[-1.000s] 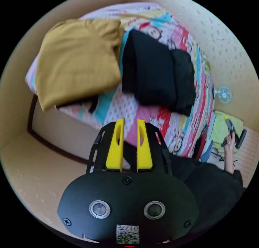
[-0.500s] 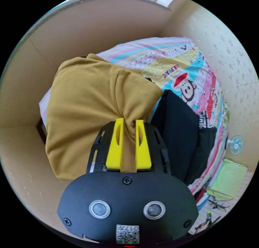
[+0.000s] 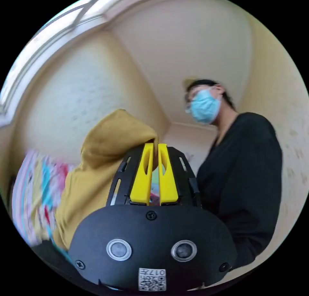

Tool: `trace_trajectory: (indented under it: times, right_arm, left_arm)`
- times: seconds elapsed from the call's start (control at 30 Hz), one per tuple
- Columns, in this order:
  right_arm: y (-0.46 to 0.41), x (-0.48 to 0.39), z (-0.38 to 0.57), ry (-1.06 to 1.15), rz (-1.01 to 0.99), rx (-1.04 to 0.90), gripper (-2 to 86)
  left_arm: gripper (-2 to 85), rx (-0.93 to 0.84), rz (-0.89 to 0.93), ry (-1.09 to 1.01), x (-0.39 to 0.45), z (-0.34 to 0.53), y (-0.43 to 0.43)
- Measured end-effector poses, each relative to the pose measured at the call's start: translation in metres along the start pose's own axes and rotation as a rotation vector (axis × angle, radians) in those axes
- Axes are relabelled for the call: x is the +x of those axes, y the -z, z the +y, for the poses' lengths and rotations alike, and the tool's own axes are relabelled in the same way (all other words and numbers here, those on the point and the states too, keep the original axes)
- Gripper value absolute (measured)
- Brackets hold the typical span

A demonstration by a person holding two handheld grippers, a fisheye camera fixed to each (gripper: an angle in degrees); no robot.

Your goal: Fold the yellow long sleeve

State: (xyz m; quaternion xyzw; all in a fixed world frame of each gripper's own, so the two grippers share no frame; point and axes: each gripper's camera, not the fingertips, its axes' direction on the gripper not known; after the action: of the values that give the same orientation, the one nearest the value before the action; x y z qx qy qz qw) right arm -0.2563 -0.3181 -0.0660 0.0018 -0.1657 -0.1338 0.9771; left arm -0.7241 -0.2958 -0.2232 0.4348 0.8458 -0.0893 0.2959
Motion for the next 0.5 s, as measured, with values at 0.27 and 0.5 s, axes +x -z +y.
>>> trace_trajectory:
  times: [0.27, 0.5]
  right_arm:
    - [0.077, -0.085, -0.027, 0.495, -0.505, 0.266, 1.7]
    - [0.110, -0.086, -0.011, 0.614, -0.823, 0.456, 11.4]
  left_arm:
    - [0.9, 0.523, 1.043, -0.097, 0.034, -0.013, -0.145]
    - [0.9, 0.314, 1.331, 0.109, 0.125, 0.038, -0.337]
